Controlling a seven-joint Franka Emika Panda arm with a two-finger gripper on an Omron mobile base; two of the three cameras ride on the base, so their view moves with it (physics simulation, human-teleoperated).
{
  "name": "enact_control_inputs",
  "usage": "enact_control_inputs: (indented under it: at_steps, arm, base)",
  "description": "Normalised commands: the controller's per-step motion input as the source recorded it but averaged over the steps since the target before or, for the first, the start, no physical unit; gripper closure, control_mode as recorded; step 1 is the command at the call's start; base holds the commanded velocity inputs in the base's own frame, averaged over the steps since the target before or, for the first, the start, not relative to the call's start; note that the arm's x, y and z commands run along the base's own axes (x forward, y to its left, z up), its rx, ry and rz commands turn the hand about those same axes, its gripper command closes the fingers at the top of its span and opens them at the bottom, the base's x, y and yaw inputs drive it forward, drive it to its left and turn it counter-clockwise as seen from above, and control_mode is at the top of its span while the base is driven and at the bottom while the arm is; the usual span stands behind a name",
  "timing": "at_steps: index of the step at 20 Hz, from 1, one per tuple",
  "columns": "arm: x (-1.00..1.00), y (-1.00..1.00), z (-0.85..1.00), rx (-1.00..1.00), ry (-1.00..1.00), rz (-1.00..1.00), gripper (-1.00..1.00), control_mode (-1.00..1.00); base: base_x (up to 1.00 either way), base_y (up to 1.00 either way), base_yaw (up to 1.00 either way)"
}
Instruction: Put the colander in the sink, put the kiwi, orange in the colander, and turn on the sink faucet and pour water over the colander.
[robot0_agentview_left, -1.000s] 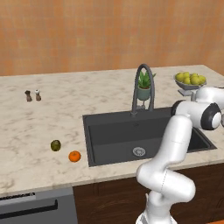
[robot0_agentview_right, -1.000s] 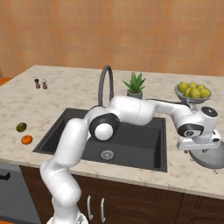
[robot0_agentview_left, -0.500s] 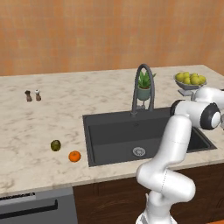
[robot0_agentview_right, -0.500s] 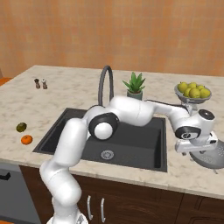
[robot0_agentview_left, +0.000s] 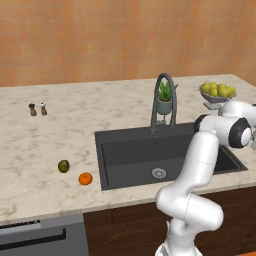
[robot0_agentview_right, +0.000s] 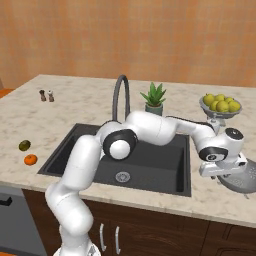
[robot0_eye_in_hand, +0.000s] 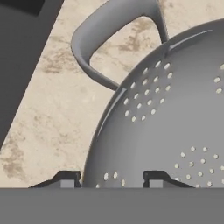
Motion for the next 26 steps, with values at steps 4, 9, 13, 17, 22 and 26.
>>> enact_control_inputs:
  at_steps: [4,9,13,17,22,26]
  arm:
    - [-0.02,0.01,-0.1,0.0,0.0,0.04,1.0,-1.0]
    - [-0.29,0.4,-0.01,0.0,0.0,0.07,1.0,-1.0]
    - [-0.51,0.95,0.03,0.0,-0.07,0.1,1.0,-1.0]
    - [-0.41,1.0,0.21,-0.05,-0.08,0.09,1.0,-1.0]
    - [-0.15,1.0,0.32,-0.12,-0.1,0.09,1.0,-1.0]
    - [0.0,1.0,0.24,-0.15,-0.1,0.08,1.0,-1.0]
  base:
    - [0.0,0.0,0.0]
    - [0.0,0.0,0.0]
    - [0.0,0.0,0.0]
    - [0.0,0.0,0.0]
    - [0.0,0.0,0.0]
    - [0.0,0.0,0.0]
